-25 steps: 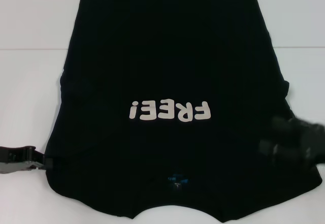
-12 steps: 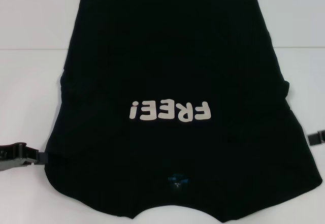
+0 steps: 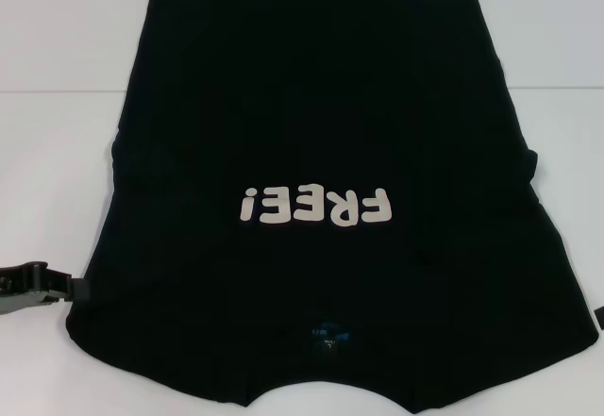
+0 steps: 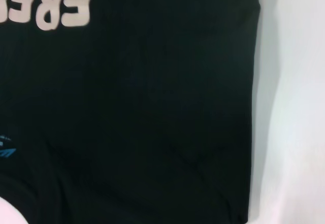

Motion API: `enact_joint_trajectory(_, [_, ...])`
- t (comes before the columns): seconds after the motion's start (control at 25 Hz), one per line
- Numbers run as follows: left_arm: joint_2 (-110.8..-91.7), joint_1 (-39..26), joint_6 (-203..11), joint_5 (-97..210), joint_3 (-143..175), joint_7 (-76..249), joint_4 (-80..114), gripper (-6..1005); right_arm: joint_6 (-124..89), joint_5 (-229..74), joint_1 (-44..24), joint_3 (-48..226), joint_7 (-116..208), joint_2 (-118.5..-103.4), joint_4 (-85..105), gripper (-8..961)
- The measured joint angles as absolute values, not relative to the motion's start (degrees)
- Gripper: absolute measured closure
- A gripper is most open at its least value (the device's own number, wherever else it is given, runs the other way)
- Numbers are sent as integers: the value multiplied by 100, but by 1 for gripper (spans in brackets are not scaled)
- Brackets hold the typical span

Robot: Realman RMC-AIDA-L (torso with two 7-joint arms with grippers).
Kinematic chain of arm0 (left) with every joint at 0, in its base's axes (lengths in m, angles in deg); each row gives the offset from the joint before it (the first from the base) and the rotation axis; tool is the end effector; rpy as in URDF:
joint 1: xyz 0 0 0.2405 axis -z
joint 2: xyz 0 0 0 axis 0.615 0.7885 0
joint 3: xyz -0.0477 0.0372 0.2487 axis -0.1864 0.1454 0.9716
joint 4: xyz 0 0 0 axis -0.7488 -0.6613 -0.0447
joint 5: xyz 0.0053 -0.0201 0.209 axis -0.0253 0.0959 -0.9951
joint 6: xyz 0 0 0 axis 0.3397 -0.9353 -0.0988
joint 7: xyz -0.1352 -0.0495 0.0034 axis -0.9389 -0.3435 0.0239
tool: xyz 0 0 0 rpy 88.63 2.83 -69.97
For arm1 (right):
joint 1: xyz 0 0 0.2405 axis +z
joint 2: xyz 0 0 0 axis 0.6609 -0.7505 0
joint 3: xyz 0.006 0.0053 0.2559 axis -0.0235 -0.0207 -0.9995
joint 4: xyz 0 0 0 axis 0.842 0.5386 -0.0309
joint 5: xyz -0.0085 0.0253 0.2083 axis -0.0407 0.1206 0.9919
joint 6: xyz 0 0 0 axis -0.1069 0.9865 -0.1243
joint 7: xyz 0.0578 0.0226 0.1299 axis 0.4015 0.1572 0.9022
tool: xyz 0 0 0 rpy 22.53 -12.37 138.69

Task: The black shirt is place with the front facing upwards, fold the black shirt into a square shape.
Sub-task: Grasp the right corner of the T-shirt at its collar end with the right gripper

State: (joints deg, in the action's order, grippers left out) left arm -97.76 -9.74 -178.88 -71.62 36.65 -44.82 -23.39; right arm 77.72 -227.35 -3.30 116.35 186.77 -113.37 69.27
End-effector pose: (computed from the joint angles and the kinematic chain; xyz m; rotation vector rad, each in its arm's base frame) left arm -0.3499 0.3104 0.0737 -2.1115 -1.8945 -0.3657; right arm 0.2903 0.3362 0.0955 -2.1885 1.7482 -0.3304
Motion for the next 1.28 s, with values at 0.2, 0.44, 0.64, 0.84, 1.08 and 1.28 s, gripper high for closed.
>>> enact_joint_trajectory(0.2, [-9782,-974,-17877,-7141,3665,-4480,-2329,948,7533,-22681,-415,11622,18577,-11370,6595,162])
enact_joint_trajectory(0.44, [-9776,-955,-17845,-7138,3665,-4476,-2268,948,7264,-22479,-458,11654,18437,-11407,6274,161])
enact_joint_trajectory(0.64, [-9777,-951,-17839,-7137,3665,-4435,-2265,948,7122,-22477,-465,11667,18396,-11415,6261,162])
enact_joint_trajectory(0.84, [-9791,-941,-17837,-7137,3665,-4429,-2266,948,7025,-22480,-463,11694,18396,-11432,6261,161])
enact_joint_trajectory(1.08, [-9795,-938,-17836,-7138,3665,-4424,-2269,947,6863,-22490,-430,11793,18397,-11476,6170,161])
enact_joint_trajectory(1.28, [-9803,-928,-17837,-7138,3665,-4424,-2270,947,6790,-22494,-383,11837,18398,-11477,6046,162])
